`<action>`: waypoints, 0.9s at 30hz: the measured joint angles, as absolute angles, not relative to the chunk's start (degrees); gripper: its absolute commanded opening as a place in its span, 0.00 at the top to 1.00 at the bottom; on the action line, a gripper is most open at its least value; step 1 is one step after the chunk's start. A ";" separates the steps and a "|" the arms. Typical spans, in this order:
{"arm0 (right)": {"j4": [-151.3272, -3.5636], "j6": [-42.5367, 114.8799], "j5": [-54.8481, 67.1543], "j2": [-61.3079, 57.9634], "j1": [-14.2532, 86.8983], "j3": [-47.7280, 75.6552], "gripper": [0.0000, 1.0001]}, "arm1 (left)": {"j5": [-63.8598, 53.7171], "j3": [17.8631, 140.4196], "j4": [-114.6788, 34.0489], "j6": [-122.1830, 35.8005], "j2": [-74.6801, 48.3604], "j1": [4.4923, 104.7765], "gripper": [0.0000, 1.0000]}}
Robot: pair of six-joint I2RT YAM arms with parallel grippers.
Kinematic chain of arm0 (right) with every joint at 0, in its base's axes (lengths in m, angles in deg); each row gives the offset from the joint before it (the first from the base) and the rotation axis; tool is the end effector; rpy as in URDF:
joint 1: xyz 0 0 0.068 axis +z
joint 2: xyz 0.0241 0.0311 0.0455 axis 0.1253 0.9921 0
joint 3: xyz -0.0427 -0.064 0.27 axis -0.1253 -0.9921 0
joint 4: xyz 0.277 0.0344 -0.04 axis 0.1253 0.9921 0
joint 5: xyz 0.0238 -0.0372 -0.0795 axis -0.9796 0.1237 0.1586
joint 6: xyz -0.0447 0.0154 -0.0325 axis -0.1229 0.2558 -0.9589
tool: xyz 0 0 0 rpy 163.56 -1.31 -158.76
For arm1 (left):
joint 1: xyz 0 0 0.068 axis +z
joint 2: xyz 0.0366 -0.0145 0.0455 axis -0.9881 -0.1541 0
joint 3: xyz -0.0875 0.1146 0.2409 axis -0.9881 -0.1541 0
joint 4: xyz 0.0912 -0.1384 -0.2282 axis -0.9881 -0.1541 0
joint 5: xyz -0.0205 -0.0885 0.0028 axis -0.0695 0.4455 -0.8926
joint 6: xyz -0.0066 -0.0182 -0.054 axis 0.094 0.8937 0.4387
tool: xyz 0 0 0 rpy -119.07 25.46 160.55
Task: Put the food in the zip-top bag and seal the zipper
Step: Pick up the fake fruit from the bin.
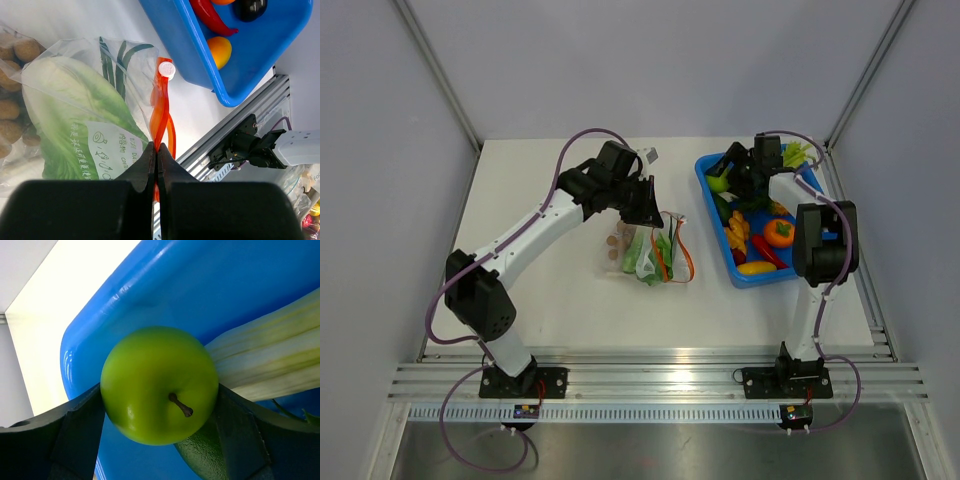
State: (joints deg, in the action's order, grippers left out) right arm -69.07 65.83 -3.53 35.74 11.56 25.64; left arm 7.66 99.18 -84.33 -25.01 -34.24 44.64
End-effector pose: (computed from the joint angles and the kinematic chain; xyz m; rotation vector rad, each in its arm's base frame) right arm 0.4930 0.0497 0.1932 0.4860 2.2851 0.7105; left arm 0.3119 -0.2488 0.3431 0.3367 2.5146 -0.9486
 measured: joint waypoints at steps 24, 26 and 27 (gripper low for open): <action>-65.92 65.08 -3.11 -0.93 7.71 6.21 0.49 | 9.30 106.45 -84.22 -24.71 -39.27 42.50 1.00; -63.34 64.30 -2.72 -6.70 7.71 3.95 0.48 | 9.74 107.96 -84.09 -24.29 -40.95 41.87 1.00; -61.64 63.81 -2.57 -10.00 7.71 3.12 0.48 | 10.04 108.95 -83.89 -24.05 -41.87 41.56 1.00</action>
